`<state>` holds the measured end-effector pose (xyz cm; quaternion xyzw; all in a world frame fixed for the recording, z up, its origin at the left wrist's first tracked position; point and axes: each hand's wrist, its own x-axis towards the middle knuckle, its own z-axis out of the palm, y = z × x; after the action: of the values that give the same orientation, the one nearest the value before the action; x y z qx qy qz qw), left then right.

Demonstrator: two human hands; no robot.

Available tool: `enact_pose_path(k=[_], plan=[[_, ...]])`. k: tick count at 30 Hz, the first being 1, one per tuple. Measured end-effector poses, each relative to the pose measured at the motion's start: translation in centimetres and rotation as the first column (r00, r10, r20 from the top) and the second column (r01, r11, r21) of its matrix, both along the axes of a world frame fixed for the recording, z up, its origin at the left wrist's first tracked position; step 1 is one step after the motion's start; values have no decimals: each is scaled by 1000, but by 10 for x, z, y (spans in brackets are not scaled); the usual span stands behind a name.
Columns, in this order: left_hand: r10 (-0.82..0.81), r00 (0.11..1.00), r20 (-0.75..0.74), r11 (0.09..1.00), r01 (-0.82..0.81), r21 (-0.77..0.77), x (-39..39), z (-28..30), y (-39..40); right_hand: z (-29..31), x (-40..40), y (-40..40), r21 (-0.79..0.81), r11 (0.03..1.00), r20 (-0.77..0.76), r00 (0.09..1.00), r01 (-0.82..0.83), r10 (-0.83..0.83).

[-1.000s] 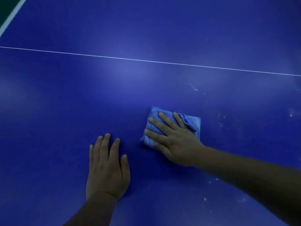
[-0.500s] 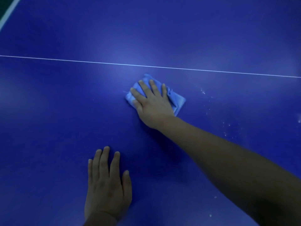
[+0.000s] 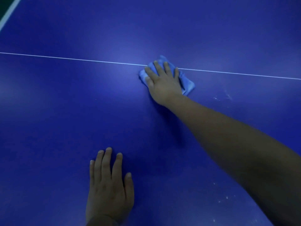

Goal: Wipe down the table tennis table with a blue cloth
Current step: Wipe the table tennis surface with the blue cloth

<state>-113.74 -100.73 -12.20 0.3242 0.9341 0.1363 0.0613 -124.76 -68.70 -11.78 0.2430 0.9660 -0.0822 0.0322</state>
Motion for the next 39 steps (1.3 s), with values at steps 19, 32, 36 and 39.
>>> enact_pose_path(k=[19, 32, 36, 39], plan=[[19, 1000, -19, 999, -20, -28, -2, 4, 1, -9, 27, -167, 2, 967, -64, 965, -255, 255], [2, 1000, 8, 997, -1, -82, -1, 5, -2, 9, 93, 84, 1, 655, -1, 655, 756, -756], [7, 1000, 12, 995, -6, -97, -1, 8, 0, 6, 97, 46, 43, 700, -54, 701, 713, -711], [18, 1000, -4, 996, -18, -83, 0, 9, 2, -5, 53, -16, 93, 967, -39, 971, 239, -236]])
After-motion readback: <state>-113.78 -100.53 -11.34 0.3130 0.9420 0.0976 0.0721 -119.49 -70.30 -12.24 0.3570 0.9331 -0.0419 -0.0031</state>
